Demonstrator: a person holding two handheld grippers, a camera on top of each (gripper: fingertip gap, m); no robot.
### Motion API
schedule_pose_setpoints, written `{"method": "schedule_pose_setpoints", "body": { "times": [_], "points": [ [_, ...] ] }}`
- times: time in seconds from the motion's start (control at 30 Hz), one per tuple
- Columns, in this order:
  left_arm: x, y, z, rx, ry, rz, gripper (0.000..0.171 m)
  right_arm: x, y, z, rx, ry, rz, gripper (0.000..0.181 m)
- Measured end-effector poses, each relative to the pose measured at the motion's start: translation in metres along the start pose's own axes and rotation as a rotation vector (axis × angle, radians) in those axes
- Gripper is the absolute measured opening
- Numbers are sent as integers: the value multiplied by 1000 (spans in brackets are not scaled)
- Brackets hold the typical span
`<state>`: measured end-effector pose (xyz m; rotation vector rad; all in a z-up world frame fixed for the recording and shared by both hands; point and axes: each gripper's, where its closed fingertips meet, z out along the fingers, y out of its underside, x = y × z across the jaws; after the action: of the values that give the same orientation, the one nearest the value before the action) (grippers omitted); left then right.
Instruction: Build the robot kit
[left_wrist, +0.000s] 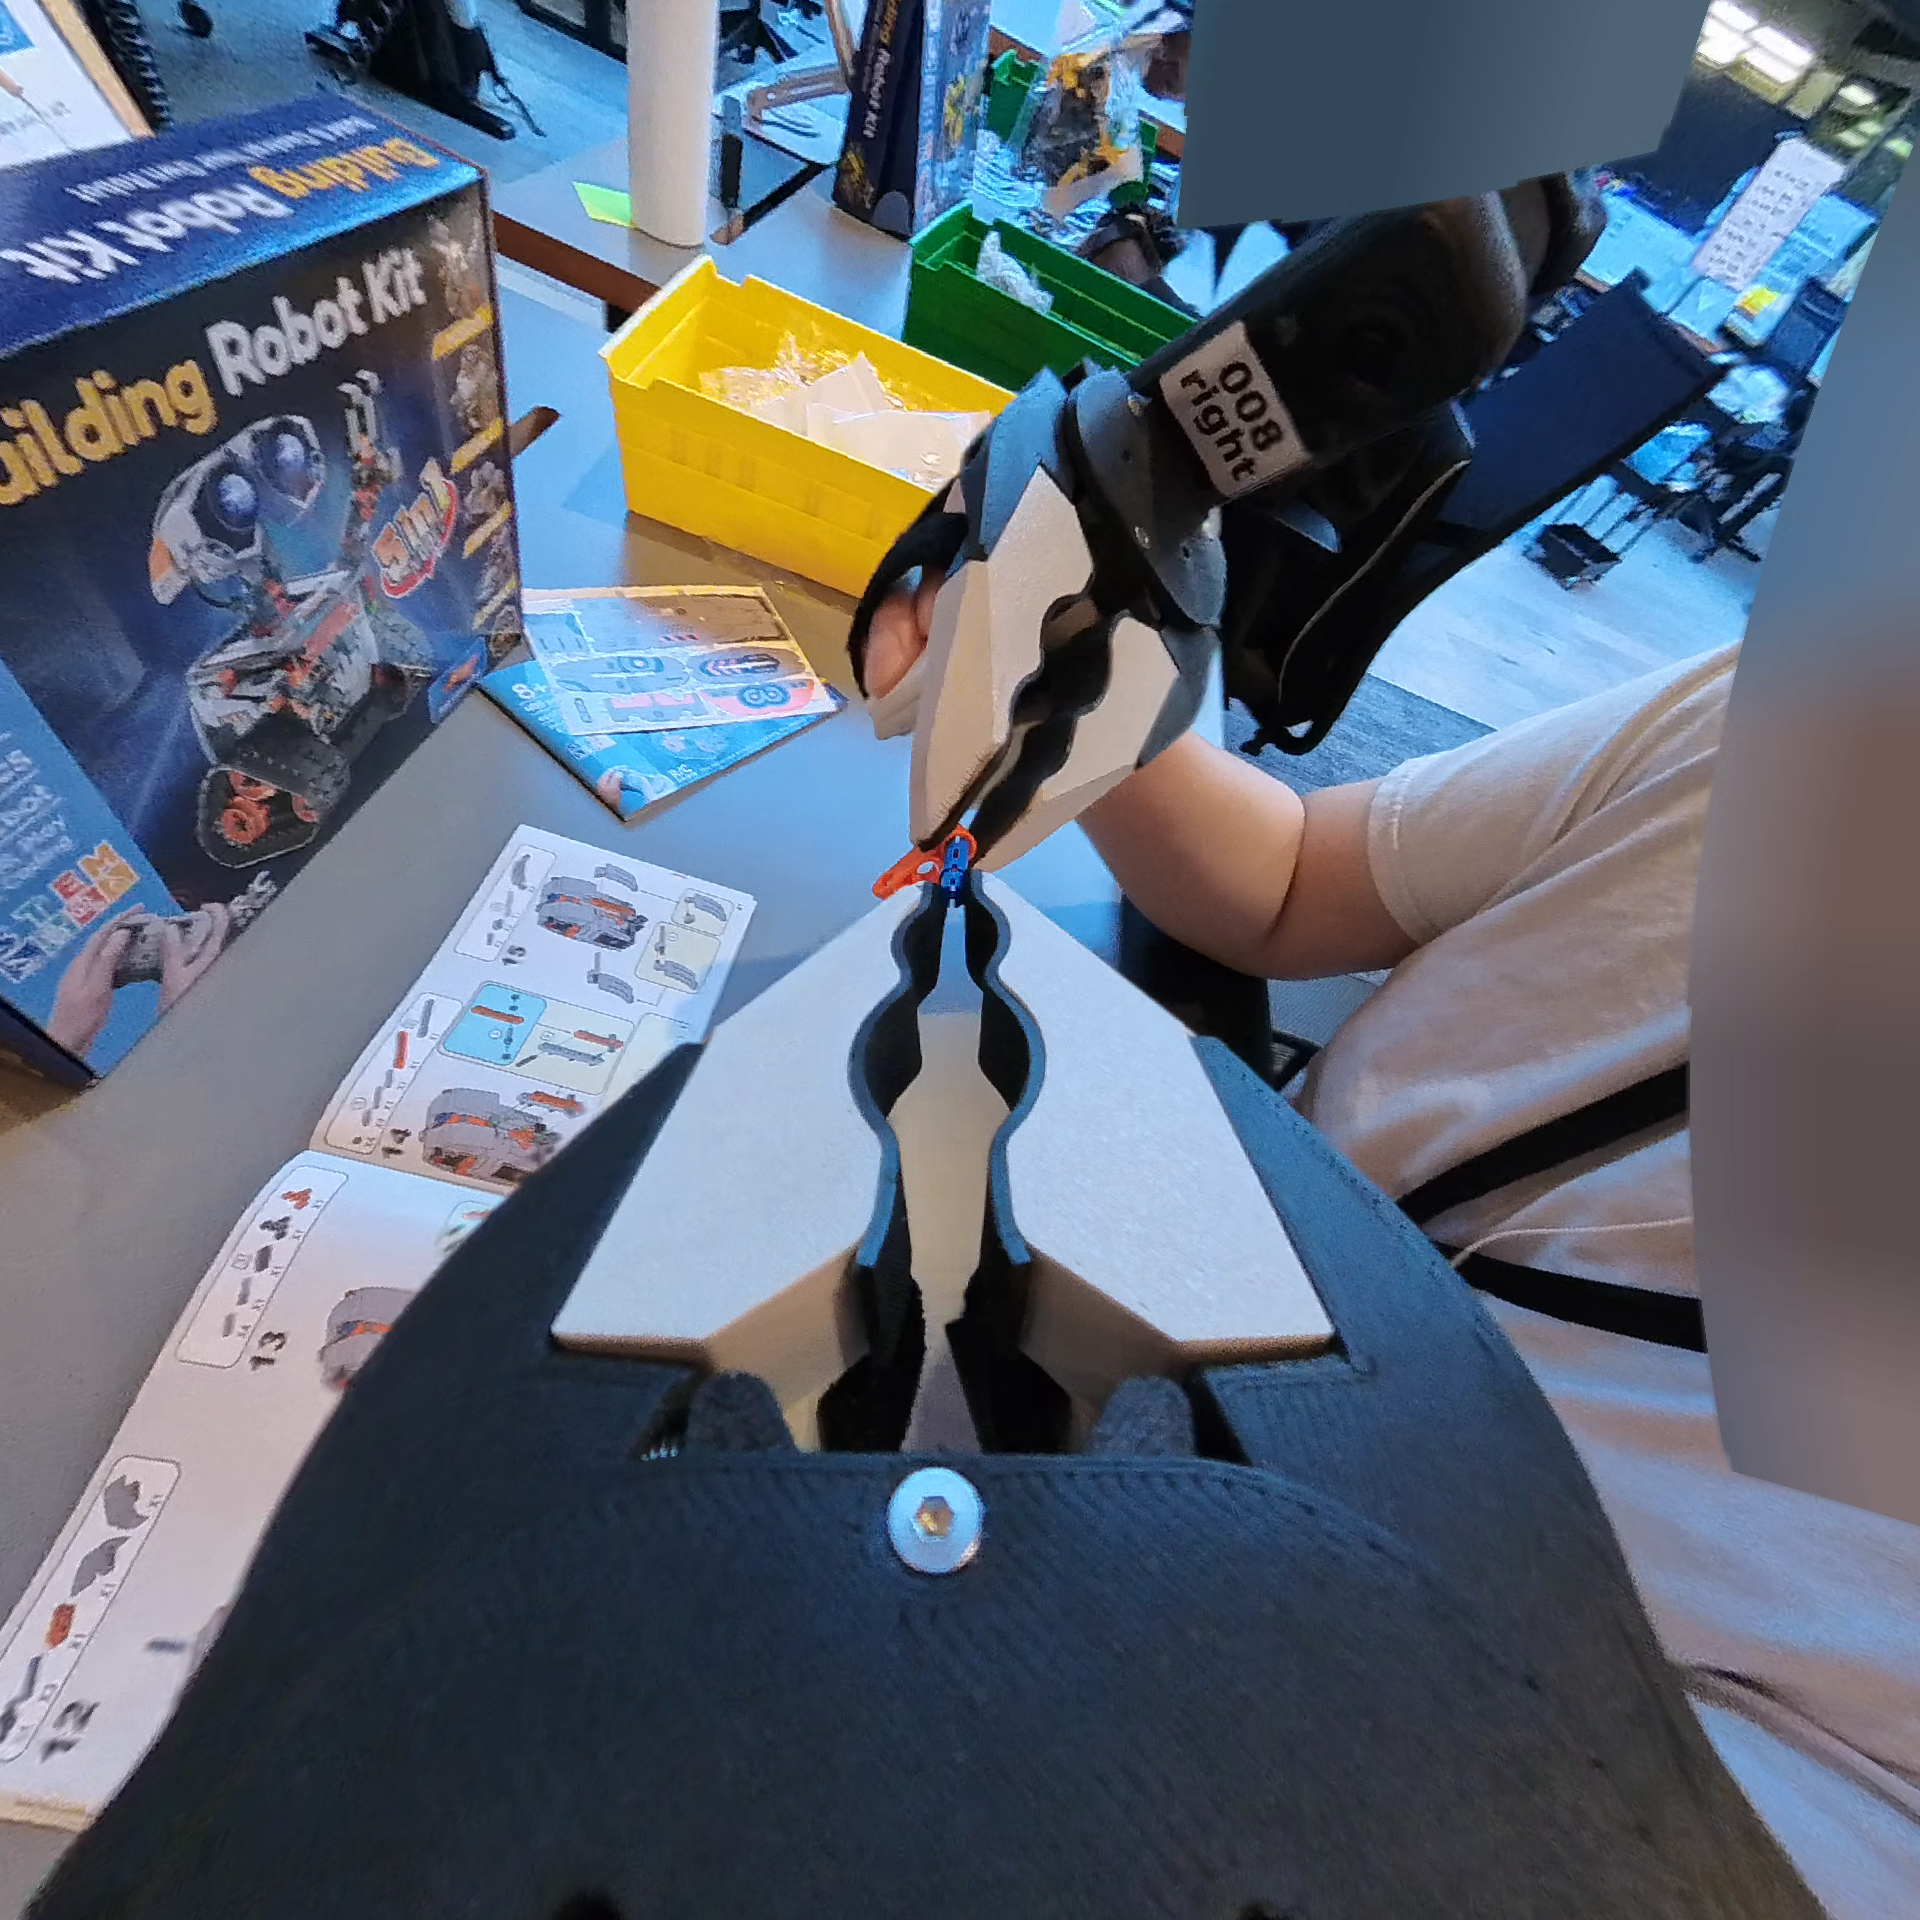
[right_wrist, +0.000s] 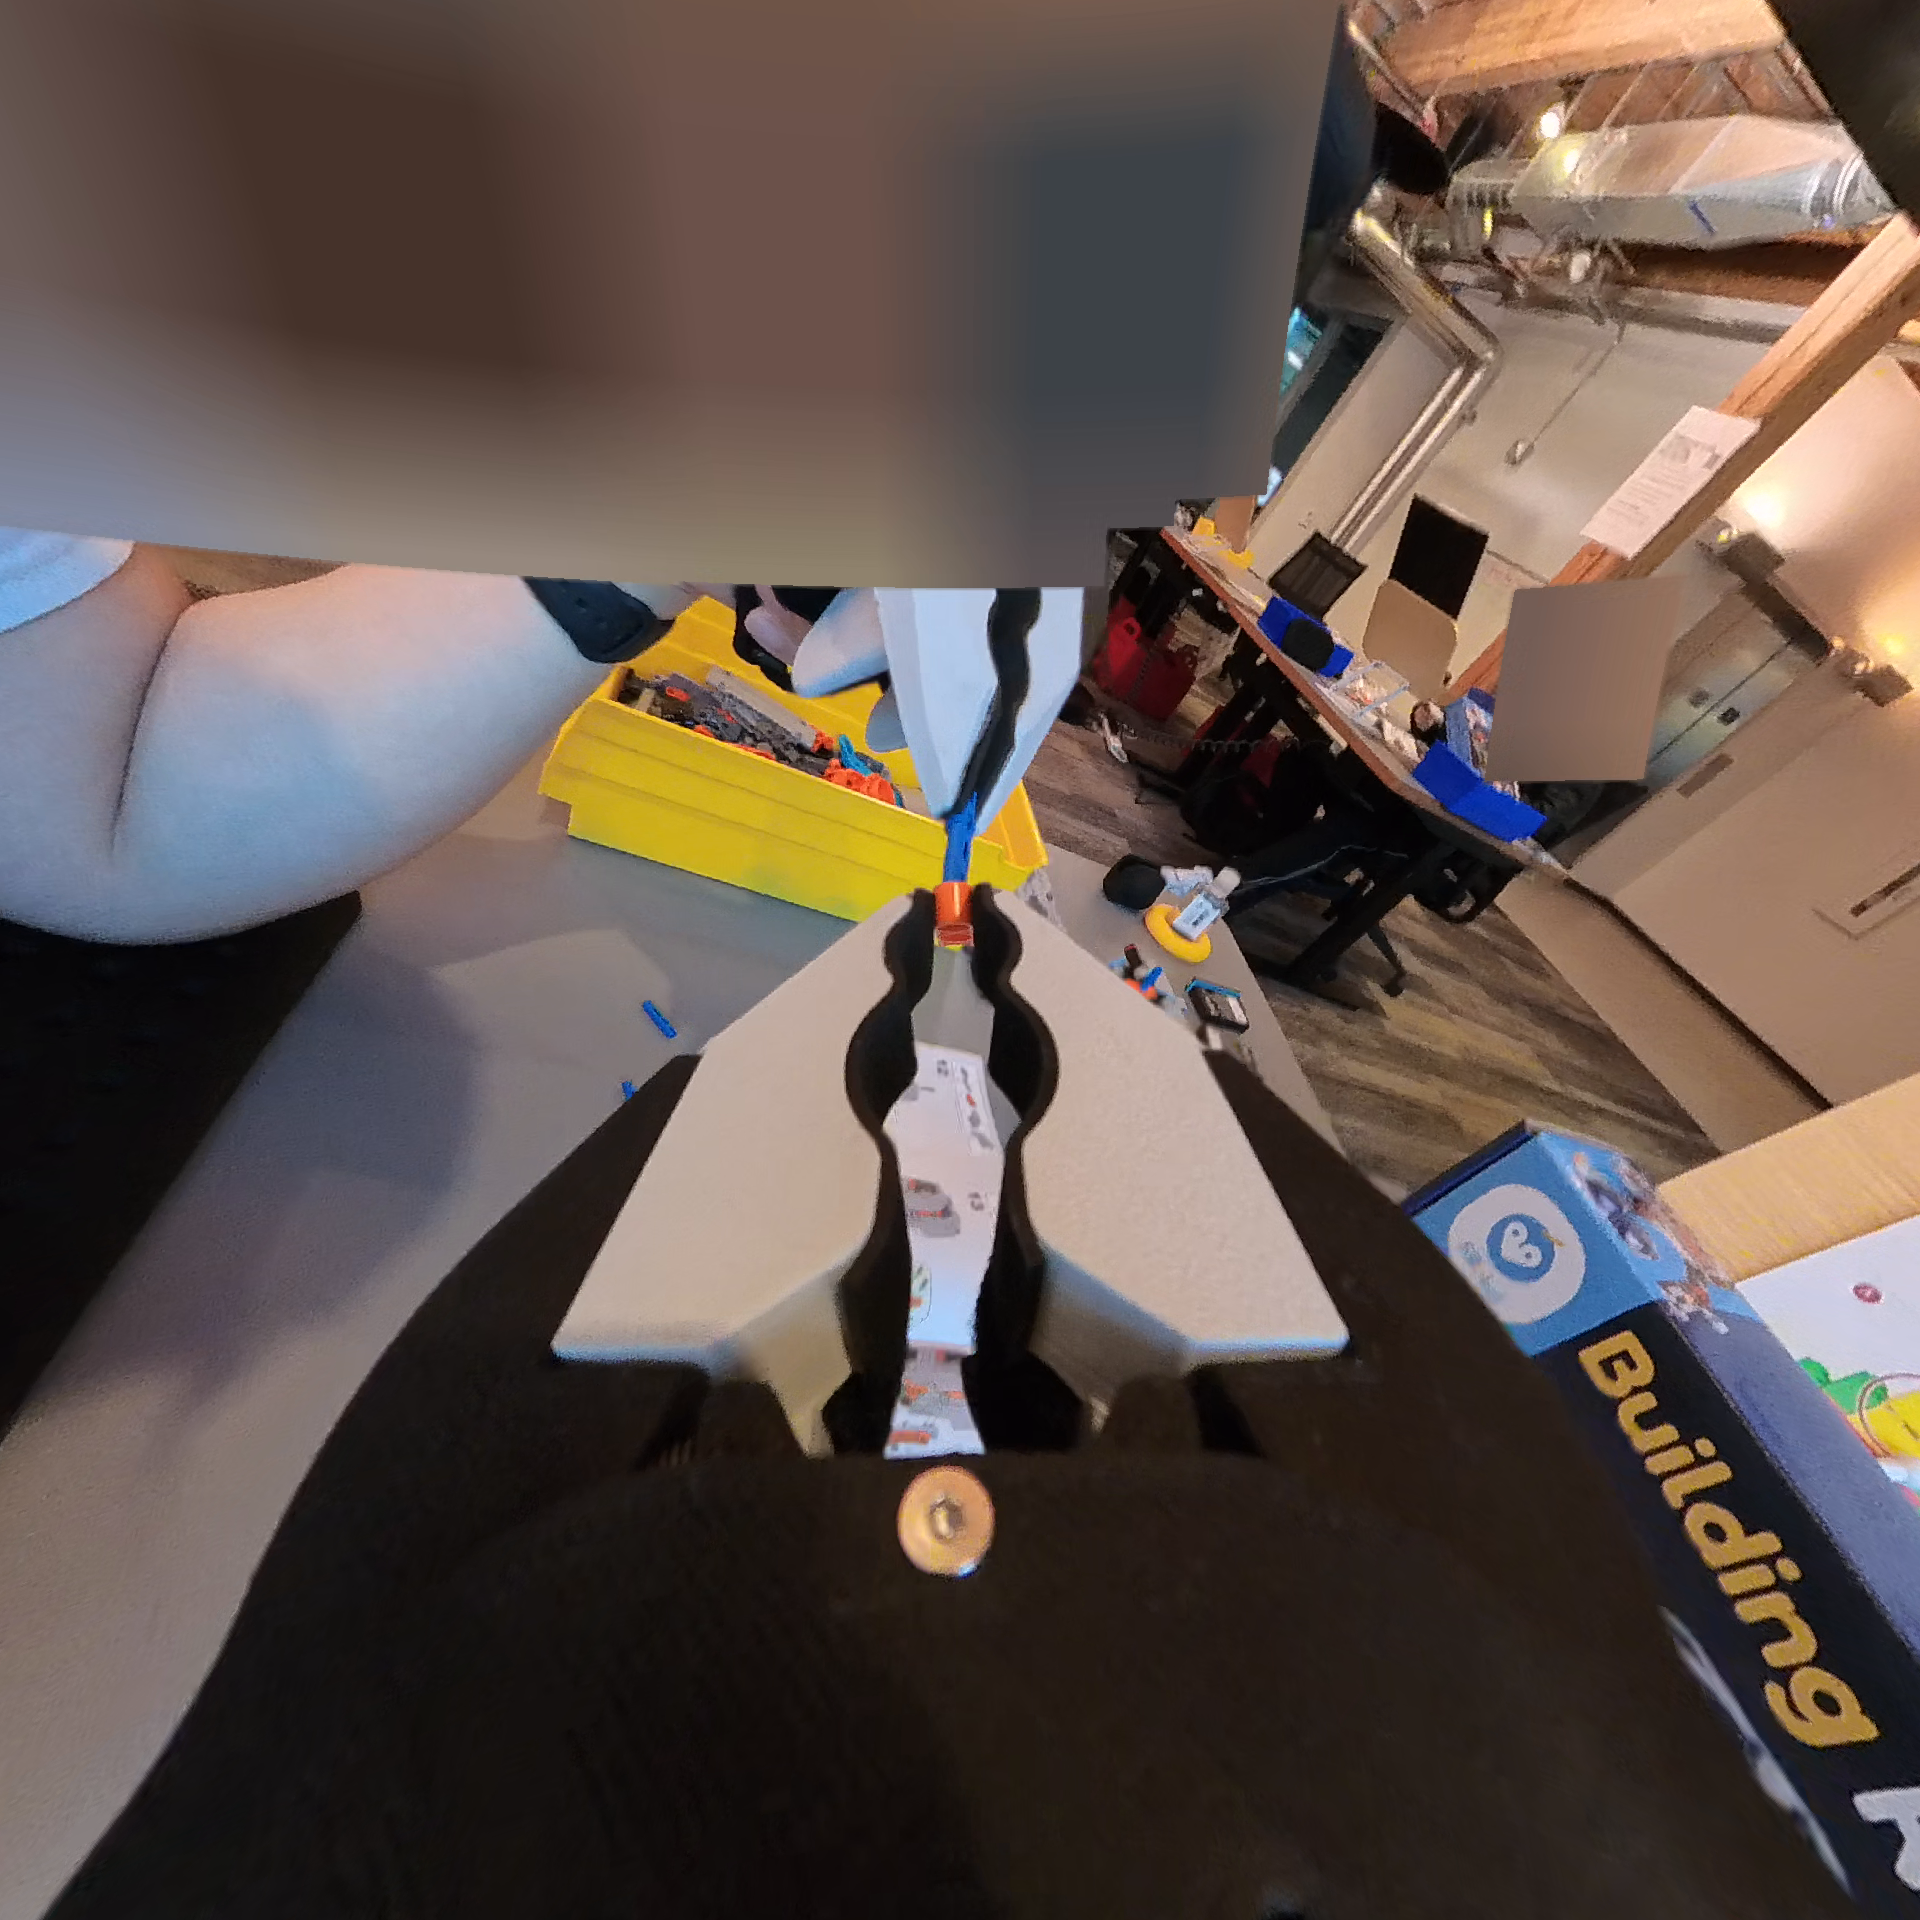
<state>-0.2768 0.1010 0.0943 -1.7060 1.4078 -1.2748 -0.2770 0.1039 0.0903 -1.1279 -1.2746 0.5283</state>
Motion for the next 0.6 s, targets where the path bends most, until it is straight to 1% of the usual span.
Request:
{"method": "schedule_pose_setpoints", "body": {
  "times": [0.13, 0.23, 0.43, 0.6],
  "points": [
    [-14, 3, 2, -29, -109, -6, 2, 7, 15, 6, -105, 50, 21, 6],
    [-22, 5, 4, -49, -157, -11, 3, 10, 24, 11, -150, 71, 40, 6],
    [-33, 8, 2, -66, -218, -18, 2, 15, 32, 19, -171, 103, 92, 6],
    [-42, 16, 2, -127, -309, 9, 2, 17, 44, 24, -205, 116, 165, 6]
  ]
}}
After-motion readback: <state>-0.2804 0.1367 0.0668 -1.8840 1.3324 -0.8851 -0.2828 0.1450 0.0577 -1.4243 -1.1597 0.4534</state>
